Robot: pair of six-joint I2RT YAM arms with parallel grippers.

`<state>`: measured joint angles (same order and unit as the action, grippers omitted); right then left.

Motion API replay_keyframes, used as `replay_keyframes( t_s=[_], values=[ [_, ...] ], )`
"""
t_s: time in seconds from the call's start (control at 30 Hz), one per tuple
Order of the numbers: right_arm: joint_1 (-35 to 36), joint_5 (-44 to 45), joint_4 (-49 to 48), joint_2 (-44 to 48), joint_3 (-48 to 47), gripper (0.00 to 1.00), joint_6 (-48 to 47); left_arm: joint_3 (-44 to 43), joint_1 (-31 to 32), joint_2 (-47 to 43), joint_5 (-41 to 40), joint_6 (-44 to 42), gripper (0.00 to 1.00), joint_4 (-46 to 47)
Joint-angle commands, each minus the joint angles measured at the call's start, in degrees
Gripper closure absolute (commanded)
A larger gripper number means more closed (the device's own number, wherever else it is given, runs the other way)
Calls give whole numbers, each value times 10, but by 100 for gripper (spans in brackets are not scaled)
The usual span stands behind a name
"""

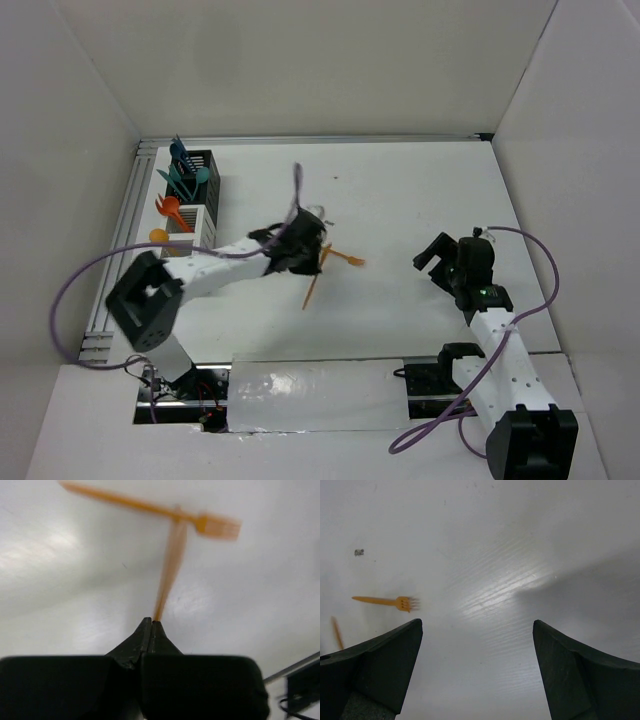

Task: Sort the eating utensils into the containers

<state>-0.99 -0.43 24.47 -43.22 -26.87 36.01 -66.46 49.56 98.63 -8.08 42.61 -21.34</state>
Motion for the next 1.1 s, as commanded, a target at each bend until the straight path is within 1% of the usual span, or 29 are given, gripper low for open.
replay_keyframes(
  t_s=[0.0,0.03,0.07,0.1,0.13,0.2,0.23,0.33,0.37,0.4,0.47,0.5,0.53,0.57,0.6,0.63,0.67,0.7,0.73,0.77,0.8,0.83,0.87,0.9,0.97,1.0,1.07],
  values=[
    [3,-48,-62,9,1,3,-20,64,-80,-155,59,-49,100,176],
    [3,-55,-77,10,1,4,-27,82,-79,-182,51,-63,100,198],
    [3,-63,-84,7,1,4,-30,97,-95,-204,51,-73,100,209],
    [2,-63,-91,2,1,4,-32,119,-127,-226,50,-86,100,251],
    [2,-72,-97,-2,-5,4,-37,130,-146,-270,51,-91,100,264],
    [3,-77,-113,-25,-12,4,-40,161,-196,-313,51,-95,100,295],
    [2,-85,-113,-34,-20,4,-45,171,-220,-352,55,-93,100,303],
    [3,-101,-139,-72,-32,4,-45,200,-298,-408,46,-90,100,319],
    [3,-101,-139,-91,-39,4,-45,211,-343,-435,45,-90,99,322],
    [2,-101,-144,-101,-47,4,-48,216,-338,-447,65,-101,98,323],
    [2,-101,-144,-118,-54,4,-56,236,-395,-469,109,-137,92,359],
    [2,-101,-144,-136,-54,4,-61,240,-406,-473,191,-181,84,368],
    [3,-101,-151,-142,-60,4,-64,242,-405,-471,238,-198,77,372],
    [3,-101,-151,-150,-65,4,-65,224,-421,-450,289,-218,69,354],
    [2,-101,-165,-165,-65,4,-67,207,-424,-430,420,-239,66,338],
    [2,-106,-177,-184,-70,4,-62,137,-424,-386,549,-345,53,300],
    [2,-106,-177,-184,-71,4,-60,136,-415,-354,550,-346,52,267],
    [3,-106,-177,-201,-77,4,-59,104,-396,-321,604,-390,51,228],
    [2,-106,-185,-208,-77,4,-59,71,-369,-291,610,-444,50,188],
    [2,-106,-190,-216,-83,4,-59,21,-348,-258,605,-520,48,138],
    [2,-106,-190,-223,-83,4,-61,-2,-314,-198,596,-553,48,121],
    [2,-106,-184,-234,-90,4,-66,-34,-288,-173,596,-587,51,109],
    [3,-98,-184,-237,-99,4,-67,-48,-253,-145,592,-642,52,89],
    [2,-98,-175,-237,-99,4,-74,-60,-257,-94,590,-661,56,84],
    [1,-70,-167,-237,-104,3,-78,-96,-224,-51,589,-688,56,81],
    [1,-62,-160,-232,-104,3,-81,-109,-219,-16,593,-696,56,71],
    [-1,-35,-155,-226,-104,3,-81,-145,-214,17,596,-703,50,66]
  ],
)
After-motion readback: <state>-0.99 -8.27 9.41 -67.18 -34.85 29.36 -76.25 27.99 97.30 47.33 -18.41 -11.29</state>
